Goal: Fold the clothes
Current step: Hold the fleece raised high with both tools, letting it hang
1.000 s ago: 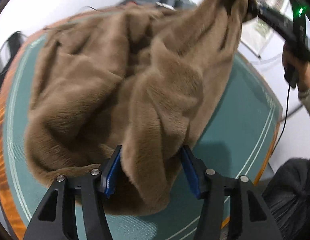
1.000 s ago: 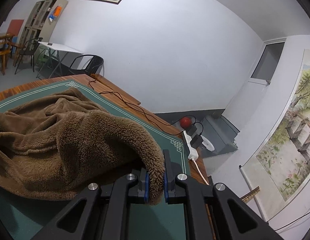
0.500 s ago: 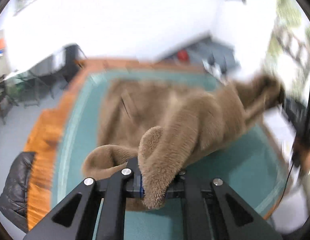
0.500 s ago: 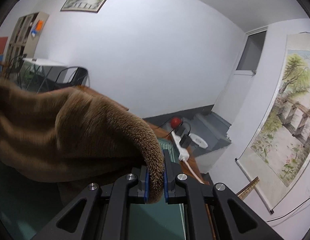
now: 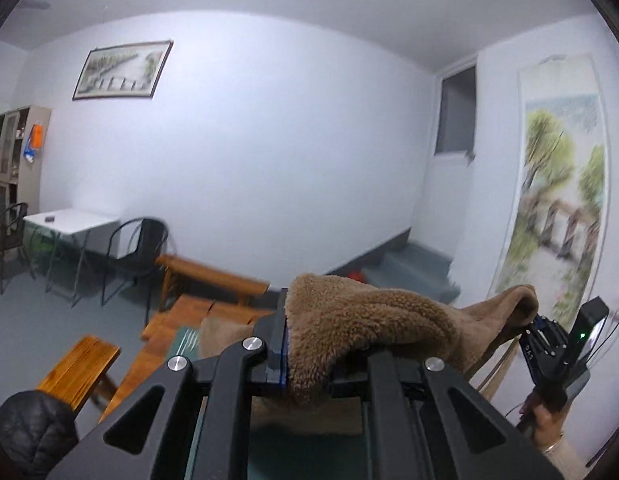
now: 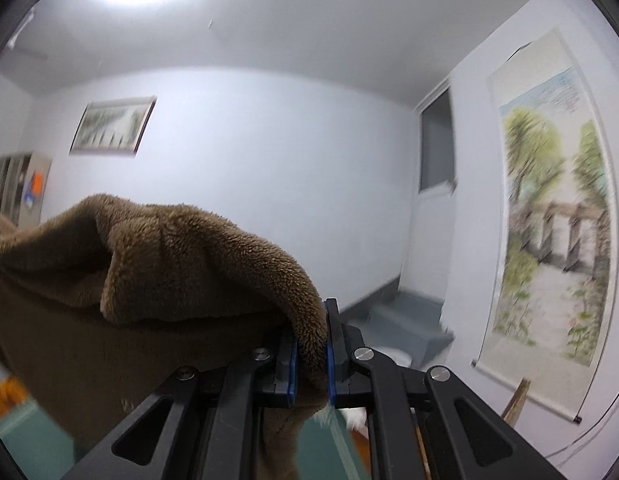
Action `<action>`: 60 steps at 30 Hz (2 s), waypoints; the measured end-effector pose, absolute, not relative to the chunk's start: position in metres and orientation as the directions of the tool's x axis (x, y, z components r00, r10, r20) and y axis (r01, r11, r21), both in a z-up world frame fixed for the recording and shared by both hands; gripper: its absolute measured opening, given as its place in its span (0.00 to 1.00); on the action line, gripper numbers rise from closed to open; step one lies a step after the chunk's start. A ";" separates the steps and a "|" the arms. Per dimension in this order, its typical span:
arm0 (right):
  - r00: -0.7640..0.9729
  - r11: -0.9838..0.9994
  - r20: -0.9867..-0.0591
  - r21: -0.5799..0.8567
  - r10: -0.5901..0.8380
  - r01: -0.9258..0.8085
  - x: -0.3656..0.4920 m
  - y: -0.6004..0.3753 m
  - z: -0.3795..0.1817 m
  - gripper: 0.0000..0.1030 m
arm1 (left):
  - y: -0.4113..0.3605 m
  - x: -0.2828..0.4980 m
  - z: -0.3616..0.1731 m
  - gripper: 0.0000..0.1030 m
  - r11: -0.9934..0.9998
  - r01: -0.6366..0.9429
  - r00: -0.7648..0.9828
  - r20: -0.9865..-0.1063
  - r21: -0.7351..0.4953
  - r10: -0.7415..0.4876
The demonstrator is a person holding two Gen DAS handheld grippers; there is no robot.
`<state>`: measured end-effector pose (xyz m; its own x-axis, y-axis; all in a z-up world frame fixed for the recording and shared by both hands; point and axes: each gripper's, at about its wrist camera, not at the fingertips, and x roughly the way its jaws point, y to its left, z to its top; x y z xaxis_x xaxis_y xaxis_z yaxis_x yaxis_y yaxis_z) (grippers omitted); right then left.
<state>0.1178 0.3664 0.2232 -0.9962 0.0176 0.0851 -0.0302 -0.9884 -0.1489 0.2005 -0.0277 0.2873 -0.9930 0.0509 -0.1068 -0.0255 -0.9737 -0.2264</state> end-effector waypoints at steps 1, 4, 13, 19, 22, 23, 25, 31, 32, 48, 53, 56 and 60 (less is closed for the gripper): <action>-0.993 -0.990 0.120 -0.138 0.024 -0.040 0.124 0.369 0.236 0.10 | -0.025 0.203 0.297 0.13 -0.974 -0.032 -0.995 -0.080 -0.226 0.052; -0.974 -0.993 0.224 -0.100 0.042 -0.066 0.143 0.378 0.274 0.10 | -0.025 0.221 0.321 0.13 -0.971 -0.050 -0.999 0.017 -0.233 0.047; -0.857 -0.997 0.513 -0.010 0.058 -0.074 0.232 0.386 0.349 0.10 | -0.022 0.275 0.310 0.18 -0.938 -0.122 -0.991 0.098 -0.323 0.095; -0.769 -0.991 0.639 -0.069 0.041 -0.111 0.275 0.355 0.379 0.10 | 0.018 0.277 0.244 0.19 -0.912 -0.232 -0.962 -0.060 -0.339 0.267; -0.735 -0.980 0.677 -0.130 0.021 -0.148 0.287 0.336 0.385 0.10 | 0.043 0.271 0.215 0.19 -0.888 -0.295 -0.926 -0.125 -0.352 0.357; -0.726 -0.977 0.687 -0.145 0.015 -0.157 0.290 0.331 0.387 0.10 | 0.051 0.268 0.206 0.19 -0.879 -0.316 -0.911 -0.146 -0.358 0.386; -0.704 -0.966 0.710 -0.176 0.007 -0.187 0.299 0.322 0.390 0.11 | 0.065 0.267 0.193 0.30 -0.863 -0.354 -0.885 -0.169 -0.360 0.434; -0.661 -0.940 0.750 -0.232 -0.009 -0.251 0.316 0.306 0.405 0.11 | 0.098 0.274 0.179 0.76 -0.827 -0.460 -0.835 -0.158 -0.322 0.527; -0.661 -0.939 0.750 -0.235 -0.010 -0.252 0.314 0.308 0.407 0.11 | 0.100 0.272 0.179 0.77 -0.819 -0.473 -0.826 -0.161 -0.324 0.541; -0.800 -0.958 0.596 -0.190 0.060 -0.214 0.303 0.318 0.401 0.11 | 0.035 0.247 0.213 0.10 -0.857 -0.237 -0.929 -0.150 -0.457 0.337; -0.903 -0.987 0.419 -0.080 0.096 -0.142 0.272 0.357 0.377 0.11 | 0.024 0.256 0.253 0.10 -0.895 -0.174 -0.973 -0.072 -0.411 0.222; -0.926 -0.990 0.359 -0.037 0.116 -0.138 0.254 0.361 0.365 0.11 | 0.034 0.267 0.283 0.10 -0.926 -0.154 -0.987 0.005 -0.345 0.162; -0.926 -0.991 0.355 -0.002 0.128 -0.137 0.246 0.346 0.347 0.11 | 0.050 0.288 0.318 0.10 -0.961 -0.121 -0.988 0.120 -0.249 0.094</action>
<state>0.2456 0.3458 0.3472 -0.9262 0.1277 0.3548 -0.1373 -0.9905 -0.0019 0.2877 0.0496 0.3183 -0.9883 0.0937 0.1203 -0.1214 -0.9608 -0.2491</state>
